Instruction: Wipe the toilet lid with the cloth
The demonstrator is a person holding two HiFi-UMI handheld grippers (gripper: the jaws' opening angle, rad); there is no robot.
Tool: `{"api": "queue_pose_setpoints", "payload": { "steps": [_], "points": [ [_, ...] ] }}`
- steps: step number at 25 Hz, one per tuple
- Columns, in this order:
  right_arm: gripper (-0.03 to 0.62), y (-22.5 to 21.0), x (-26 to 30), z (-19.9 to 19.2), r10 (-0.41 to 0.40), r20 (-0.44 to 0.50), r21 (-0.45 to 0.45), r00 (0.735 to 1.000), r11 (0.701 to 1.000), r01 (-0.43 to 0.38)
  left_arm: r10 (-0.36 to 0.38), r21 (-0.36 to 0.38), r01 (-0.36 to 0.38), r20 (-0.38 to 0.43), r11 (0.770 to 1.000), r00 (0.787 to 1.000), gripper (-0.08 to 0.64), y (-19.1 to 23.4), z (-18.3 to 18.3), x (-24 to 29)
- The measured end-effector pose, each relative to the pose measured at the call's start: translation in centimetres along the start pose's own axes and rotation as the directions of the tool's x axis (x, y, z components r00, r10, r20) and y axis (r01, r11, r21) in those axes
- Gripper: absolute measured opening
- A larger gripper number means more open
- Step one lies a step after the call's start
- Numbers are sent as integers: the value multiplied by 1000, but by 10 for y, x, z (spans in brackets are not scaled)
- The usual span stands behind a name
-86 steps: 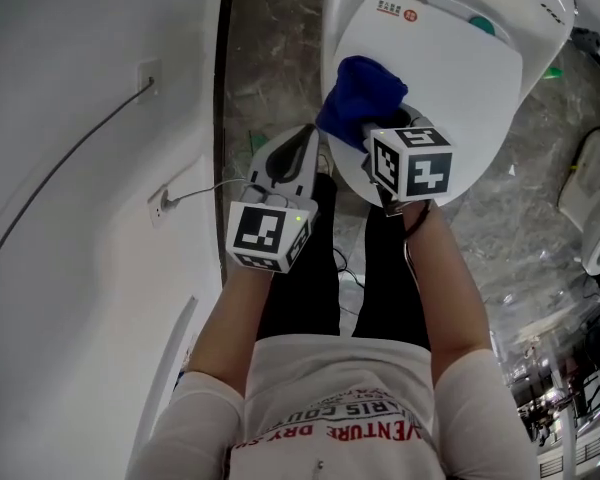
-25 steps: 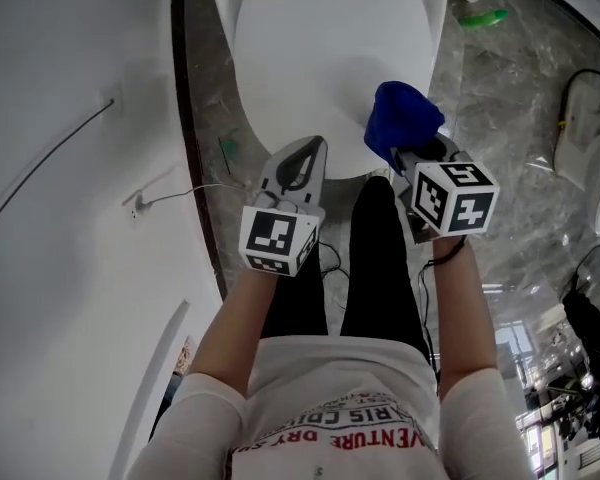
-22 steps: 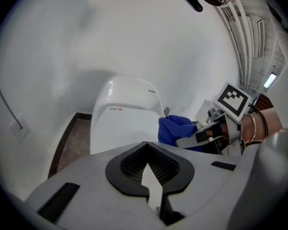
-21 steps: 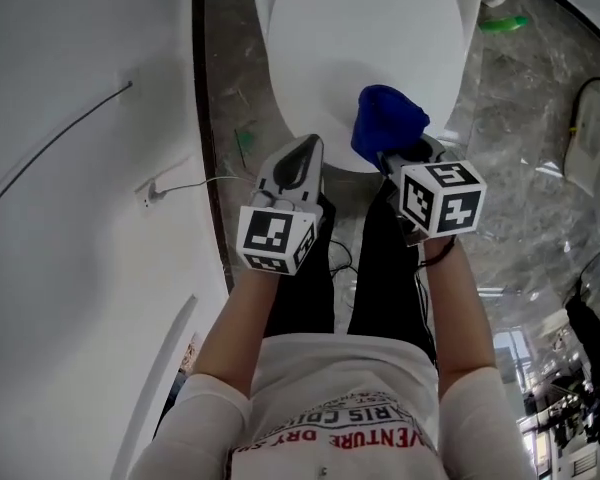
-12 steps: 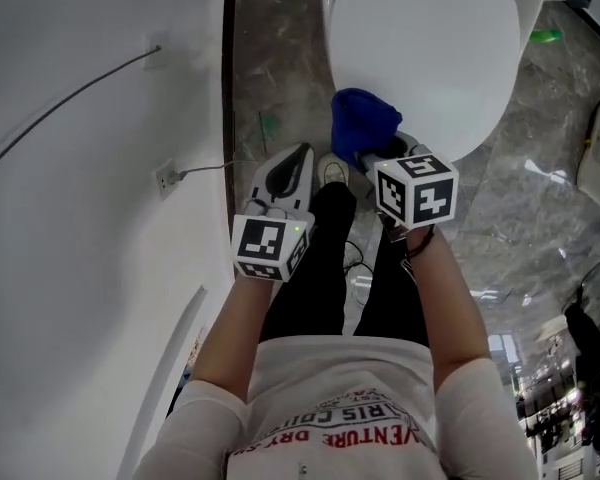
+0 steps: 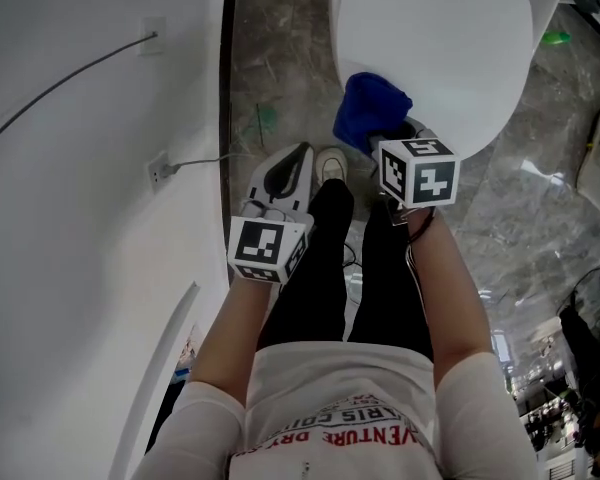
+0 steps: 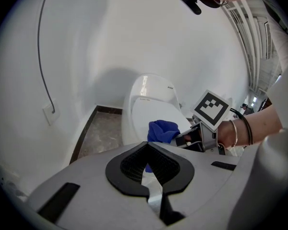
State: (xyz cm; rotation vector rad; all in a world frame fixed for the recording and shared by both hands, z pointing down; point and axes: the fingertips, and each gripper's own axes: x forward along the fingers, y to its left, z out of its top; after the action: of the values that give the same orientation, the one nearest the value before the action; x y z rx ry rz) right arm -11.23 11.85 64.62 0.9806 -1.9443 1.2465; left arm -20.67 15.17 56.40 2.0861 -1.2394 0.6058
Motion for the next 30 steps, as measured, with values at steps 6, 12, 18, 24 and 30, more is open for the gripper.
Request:
{"api": "queue_pose_setpoints", "payload": {
  "steps": [6, 12, 18, 24, 30],
  "points": [
    [87, -33, -29, -19, 2, 1, -8, 1000, 1000, -2, -19, 19, 20, -12, 1000, 1000, 5, -42, -1, 19],
    [87, -86, -68, -35, -23, -7, 11, 1000, 1000, 23, -52, 18, 52, -20, 998, 998, 5, -96, 4, 44],
    [87, -140, -102, -45, -46, 0, 22, 999, 999, 46, -81, 34, 82, -28, 996, 996, 5, -149, 1, 66],
    [87, -181, -125, -66, -75, -13, 39, 997, 996, 76, -82, 47, 84, -45, 995, 996, 5, -177, -7, 80],
    [87, -216, -141, -82, -114, -52, 51, 992, 992, 116, -78, 51, 80, -43, 995, 996, 5, -199, -10, 90]
  ]
}}
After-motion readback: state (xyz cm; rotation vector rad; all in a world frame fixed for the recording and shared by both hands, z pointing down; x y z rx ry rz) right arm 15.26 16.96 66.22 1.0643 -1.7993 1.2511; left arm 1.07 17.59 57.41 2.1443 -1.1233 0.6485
